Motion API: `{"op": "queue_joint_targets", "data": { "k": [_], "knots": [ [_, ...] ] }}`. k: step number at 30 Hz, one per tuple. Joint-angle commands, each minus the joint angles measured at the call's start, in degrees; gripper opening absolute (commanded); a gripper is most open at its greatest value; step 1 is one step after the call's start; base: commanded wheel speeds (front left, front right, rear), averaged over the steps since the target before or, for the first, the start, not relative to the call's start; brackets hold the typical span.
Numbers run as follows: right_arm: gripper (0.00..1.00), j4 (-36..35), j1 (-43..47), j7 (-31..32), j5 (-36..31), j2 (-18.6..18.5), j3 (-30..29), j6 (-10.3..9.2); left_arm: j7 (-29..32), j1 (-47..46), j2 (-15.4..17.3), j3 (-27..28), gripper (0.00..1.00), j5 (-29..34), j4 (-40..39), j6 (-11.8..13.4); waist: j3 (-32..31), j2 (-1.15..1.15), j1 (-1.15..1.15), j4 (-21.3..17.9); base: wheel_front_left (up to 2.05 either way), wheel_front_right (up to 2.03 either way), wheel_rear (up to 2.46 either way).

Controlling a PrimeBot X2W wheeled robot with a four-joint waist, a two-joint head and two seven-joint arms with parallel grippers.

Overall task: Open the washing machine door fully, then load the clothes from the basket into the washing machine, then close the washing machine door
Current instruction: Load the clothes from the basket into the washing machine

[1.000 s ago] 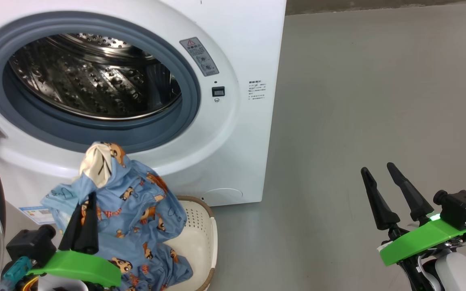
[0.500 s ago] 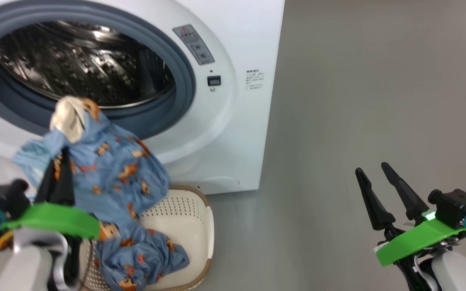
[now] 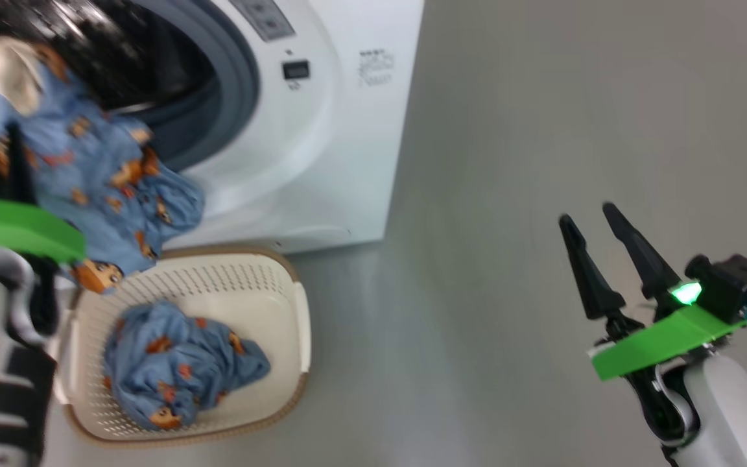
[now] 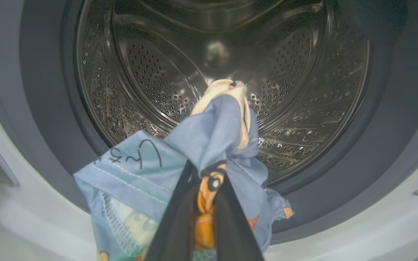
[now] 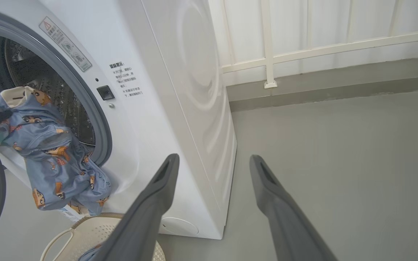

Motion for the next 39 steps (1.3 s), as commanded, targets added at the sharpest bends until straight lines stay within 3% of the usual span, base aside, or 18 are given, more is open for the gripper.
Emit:
{"op": "queue_joint_targets", "data": {
  "k": [1, 17, 33, 34, 35, 36, 39],
  "knots": [
    [1.0, -2.0, -1.3, -0.7, -0.2, 0.3, 1.5, 0.09, -0.7, -4.0, 3.5, 2.5, 0.0, 0.5, 0.8, -0.7, 6.1, 0.0, 0.0, -4.2, 0.0, 0.0, 0.0],
    [1.0, -5.0, -5.8, -0.7, -1.1, 3.5, 1.2, 0.09, -0.9, -25.0, 7.0, 3.2, 0.0, 3.7, 15.3, -3.3, 20.3, 0.0, 0.0, -9.5, 0.0, 0.0, 0.0],
    [1.0, -5.7, -7.8, -0.7, -1.9, 5.8, 0.8, 0.09, -0.8, -39.2, 14.0, 3.8, 0.0, 8.9, 15.2, -4.6, 25.4, 0.0, 0.0, -11.9, 0.0, 0.0, 0.0],
    [1.0, -5.6, -7.9, -0.7, -1.9, 5.9, 0.8, 0.09, -0.7, -39.5, 14.0, 3.6, 0.16, 8.8, 16.1, -4.7, 25.4, 0.0, 0.0, -12.0, 0.0, 0.0, 0.0],
    [1.0, -5.5, -7.9, -0.7, -1.9, 6.0, 0.8, 0.09, -0.5, -39.6, 14.1, 3.3, 0.78, 9.0, 17.0, -4.8, 25.4, 0.0, 0.0, -12.0, 0.0, 0.0, 0.0],
    [1.0, -5.5, -7.9, -0.7, -1.9, 6.1, 0.7, 0.09, 0.1, -39.7, 13.9, 3.2, 1.0, 8.6, 18.1, -4.9, 25.4, 0.0, 0.0, -12.0, 0.0, 0.0, 0.0],
    [1.0, -5.2, -8.0, -0.7, -1.9, 6.3, 0.7, 0.09, 2.0, -39.8, 13.5, 2.6, 1.0, 8.2, 21.1, -5.1, 25.1, 0.0, 0.0, -11.8, 0.0, 0.0, 0.0]
  ]
}}
